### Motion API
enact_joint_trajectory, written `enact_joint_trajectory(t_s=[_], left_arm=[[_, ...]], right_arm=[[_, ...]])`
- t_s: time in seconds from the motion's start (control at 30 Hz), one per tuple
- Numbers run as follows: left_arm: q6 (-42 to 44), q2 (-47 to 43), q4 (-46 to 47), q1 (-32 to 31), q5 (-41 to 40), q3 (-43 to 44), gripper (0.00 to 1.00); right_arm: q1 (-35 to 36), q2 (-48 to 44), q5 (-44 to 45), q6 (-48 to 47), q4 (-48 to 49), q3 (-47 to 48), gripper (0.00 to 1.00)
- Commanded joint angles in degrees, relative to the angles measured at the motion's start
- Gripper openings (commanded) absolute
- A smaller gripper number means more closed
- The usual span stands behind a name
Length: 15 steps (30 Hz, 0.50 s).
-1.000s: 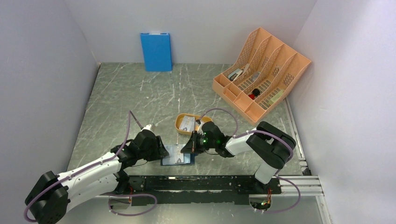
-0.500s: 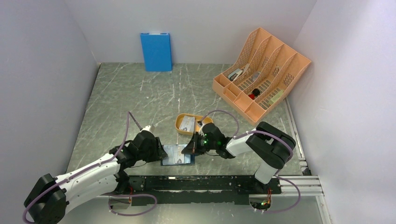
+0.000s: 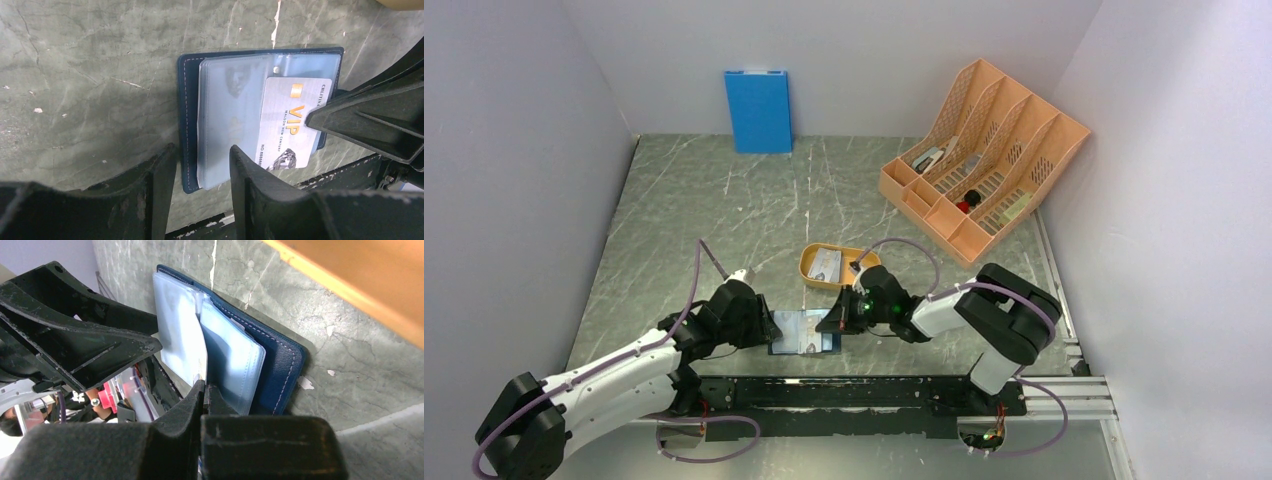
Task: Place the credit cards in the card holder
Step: Insert the credit card into the card holder.
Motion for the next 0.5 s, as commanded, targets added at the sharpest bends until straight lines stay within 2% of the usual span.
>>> enact_joint_trajectory(t_s=[0.0,0.47], left_arm=[[-0.2,-0.46,-1.9,-0.1,-0.6,-0.17,0.48],[-0.31,-0.87,-1.92,-0.12,-0.43,-0.61,0.47]], right_arm=[[0.3,2.58,-0.95,-0.42,-1.3,0.64,0.0],[0.5,4.87,-0.31,-0.04,1.64,2.22,0.0]])
